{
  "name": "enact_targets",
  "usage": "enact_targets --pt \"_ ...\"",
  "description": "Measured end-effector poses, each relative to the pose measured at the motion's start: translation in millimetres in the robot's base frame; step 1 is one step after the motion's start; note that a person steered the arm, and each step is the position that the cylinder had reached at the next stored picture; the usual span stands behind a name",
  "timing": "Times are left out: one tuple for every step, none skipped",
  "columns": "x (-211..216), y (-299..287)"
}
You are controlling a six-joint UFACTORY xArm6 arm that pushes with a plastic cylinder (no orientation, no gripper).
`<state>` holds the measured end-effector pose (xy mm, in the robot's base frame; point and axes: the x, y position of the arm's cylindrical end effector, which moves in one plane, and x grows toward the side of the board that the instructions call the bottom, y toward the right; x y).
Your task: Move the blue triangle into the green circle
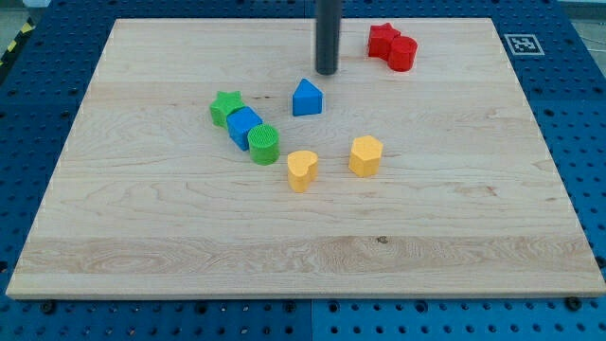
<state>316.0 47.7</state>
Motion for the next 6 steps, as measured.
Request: enact_targets --pt "36 33" --pt "48 28" --pt "42 -10" --pt "34 -49" --pt "39 -74" --pt "69 -79"
